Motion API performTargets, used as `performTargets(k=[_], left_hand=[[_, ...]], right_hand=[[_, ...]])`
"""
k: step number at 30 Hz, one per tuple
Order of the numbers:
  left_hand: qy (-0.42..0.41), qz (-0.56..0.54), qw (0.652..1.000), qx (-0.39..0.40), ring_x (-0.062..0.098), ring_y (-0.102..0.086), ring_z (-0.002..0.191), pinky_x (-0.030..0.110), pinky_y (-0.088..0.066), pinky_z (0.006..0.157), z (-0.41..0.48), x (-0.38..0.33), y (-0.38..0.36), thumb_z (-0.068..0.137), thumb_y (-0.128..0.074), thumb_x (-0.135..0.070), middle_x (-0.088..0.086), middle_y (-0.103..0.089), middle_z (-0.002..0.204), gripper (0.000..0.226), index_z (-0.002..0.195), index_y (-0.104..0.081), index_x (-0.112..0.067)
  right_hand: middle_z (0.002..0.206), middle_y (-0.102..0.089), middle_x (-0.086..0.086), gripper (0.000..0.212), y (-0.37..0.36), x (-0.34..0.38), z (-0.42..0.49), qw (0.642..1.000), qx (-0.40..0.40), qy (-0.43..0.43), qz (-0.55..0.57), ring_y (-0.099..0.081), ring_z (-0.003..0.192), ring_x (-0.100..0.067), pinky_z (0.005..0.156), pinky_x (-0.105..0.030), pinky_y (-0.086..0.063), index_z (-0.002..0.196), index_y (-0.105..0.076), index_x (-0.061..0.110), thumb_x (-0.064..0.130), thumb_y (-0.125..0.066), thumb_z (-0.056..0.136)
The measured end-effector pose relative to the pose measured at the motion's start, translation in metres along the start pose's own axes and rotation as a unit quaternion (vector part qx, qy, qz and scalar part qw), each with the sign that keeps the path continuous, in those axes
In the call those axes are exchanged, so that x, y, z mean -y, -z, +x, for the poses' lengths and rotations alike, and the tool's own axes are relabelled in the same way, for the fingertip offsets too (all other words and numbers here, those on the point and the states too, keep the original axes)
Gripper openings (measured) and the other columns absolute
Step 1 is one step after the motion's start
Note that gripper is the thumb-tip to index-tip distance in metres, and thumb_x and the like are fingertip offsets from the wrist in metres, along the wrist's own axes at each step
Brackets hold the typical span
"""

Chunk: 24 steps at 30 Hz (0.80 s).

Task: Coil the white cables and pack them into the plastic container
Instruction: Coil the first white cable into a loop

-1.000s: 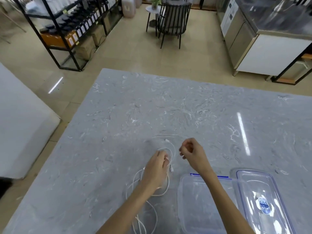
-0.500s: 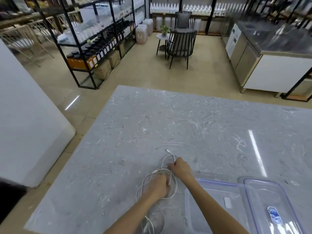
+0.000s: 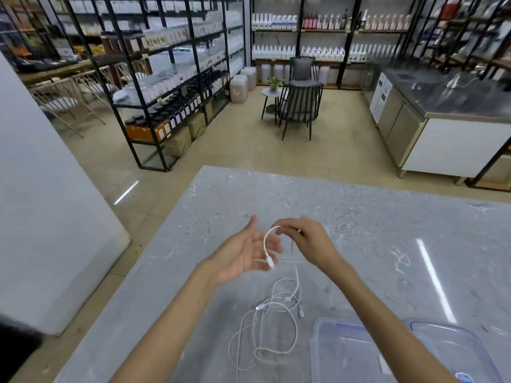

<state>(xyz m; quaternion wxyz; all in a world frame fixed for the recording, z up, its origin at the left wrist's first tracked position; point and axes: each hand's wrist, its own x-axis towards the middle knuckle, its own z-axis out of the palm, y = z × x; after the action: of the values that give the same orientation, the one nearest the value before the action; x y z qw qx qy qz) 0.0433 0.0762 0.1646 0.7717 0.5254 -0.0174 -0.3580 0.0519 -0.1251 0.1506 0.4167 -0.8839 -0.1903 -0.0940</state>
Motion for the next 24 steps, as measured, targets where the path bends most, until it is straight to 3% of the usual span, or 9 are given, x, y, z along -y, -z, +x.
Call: performTargets(k=[2,5,7,11,13,16,19,22,24], left_hand=[[-0.040,0.064,0.997,0.029,0.020,-0.063,0.062,0.029,-0.054,0.059,-0.007,-0.042,-0.017,0.100,-0.047,-0.038,0.004,-0.063,0.073,0.037,0.094,-0.067,-0.007],[-0.120,0.186,0.974,0.040,0.018,-0.057,0.057,0.028,-0.051,0.055,-0.017,-0.095,-0.046,0.103,-0.044,-0.017,-0.002,-0.049,0.062,0.019,0.096,-0.058,-0.006],[-0.187,0.192,0.961,0.061,0.016,-0.058,0.060,0.027,-0.053,0.056,-0.027,-0.129,-0.064,0.105,-0.038,-0.013,-0.003,-0.047,0.062,0.020,0.097,-0.054,-0.005],[-0.304,0.157,0.938,0.055,0.013,-0.059,0.062,0.028,-0.054,0.063,-0.042,-0.182,-0.089,0.105,-0.034,-0.007,-0.003,-0.051,0.062,0.023,0.095,-0.055,-0.006],[-0.336,0.134,0.930,0.070,0.011,-0.058,0.061,0.027,-0.054,0.064,-0.043,-0.192,-0.094,0.104,-0.034,-0.007,-0.005,-0.053,0.061,0.024,0.096,-0.057,-0.007],[-0.347,0.176,0.919,0.058,0.011,-0.056,0.060,0.027,-0.055,0.066,-0.039,-0.178,-0.090,0.104,-0.036,-0.011,-0.005,-0.055,0.064,0.025,0.095,-0.059,-0.009],[-0.327,0.331,0.882,-0.069,0.014,-0.057,0.063,0.031,-0.051,0.063,-0.021,-0.134,-0.077,0.105,-0.037,-0.011,0.000,-0.059,0.071,0.025,0.094,-0.060,-0.008],[-0.246,0.352,0.899,-0.090,0.016,-0.055,0.068,0.026,-0.046,0.058,-0.005,-0.084,-0.074,0.104,-0.043,-0.012,0.011,-0.060,0.090,0.024,0.087,-0.059,-0.008],[-0.242,0.359,0.898,-0.080,0.010,-0.056,0.073,0.020,-0.048,0.054,0.006,-0.059,-0.076,0.102,-0.045,-0.009,0.012,-0.056,0.106,0.024,0.085,-0.061,-0.007]], right_hand=[[0.090,-0.075,0.013,0.017,0.022,0.022,0.025,0.998,-0.006,0.050,-0.037,-0.050,0.073,0.000,0.072,-0.006,-0.037,0.098,-0.071,0.030,0.018,-0.060,0.093],[0.079,-0.071,0.020,0.019,0.048,0.047,0.052,0.999,-0.043,0.031,-0.002,-0.058,0.068,0.001,0.063,-0.010,-0.041,0.083,-0.067,0.036,0.022,-0.060,0.093],[0.069,-0.068,0.025,0.026,0.054,0.051,0.059,0.999,-0.039,-0.019,-0.003,-0.058,0.060,0.000,0.057,-0.016,-0.045,0.074,-0.061,0.040,0.020,-0.058,0.091],[0.071,-0.070,0.007,0.026,0.032,0.020,0.045,0.987,0.063,-0.150,0.017,-0.060,0.058,-0.009,0.054,-0.027,-0.052,0.078,-0.067,0.027,0.008,-0.053,0.091],[0.076,-0.069,-0.002,0.019,0.022,0.000,0.031,0.977,0.091,-0.189,0.023,-0.061,0.062,-0.014,0.055,-0.025,-0.052,0.086,-0.070,0.015,0.005,-0.055,0.092],[0.085,-0.067,-0.005,0.018,0.023,-0.016,0.023,0.978,0.071,-0.194,0.005,-0.062,0.071,-0.017,0.060,-0.021,-0.051,0.097,-0.071,0.007,0.004,-0.054,0.095],[0.077,-0.069,-0.012,0.012,0.039,-0.006,0.029,0.970,-0.018,-0.189,0.149,-0.063,0.063,-0.019,0.060,-0.026,-0.055,0.090,-0.066,0.004,0.002,-0.055,0.095],[0.077,-0.072,-0.012,0.017,0.060,0.012,0.042,0.949,-0.053,-0.177,0.255,-0.068,0.063,-0.014,0.065,-0.025,-0.060,0.098,-0.066,-0.002,0.013,-0.061,0.095],[0.083,-0.072,-0.018,0.022,0.068,0.018,0.049,0.946,-0.053,-0.171,0.269,-0.069,0.071,-0.021,0.075,-0.033,-0.061,0.100,-0.067,-0.004,0.017,-0.061,0.095]])
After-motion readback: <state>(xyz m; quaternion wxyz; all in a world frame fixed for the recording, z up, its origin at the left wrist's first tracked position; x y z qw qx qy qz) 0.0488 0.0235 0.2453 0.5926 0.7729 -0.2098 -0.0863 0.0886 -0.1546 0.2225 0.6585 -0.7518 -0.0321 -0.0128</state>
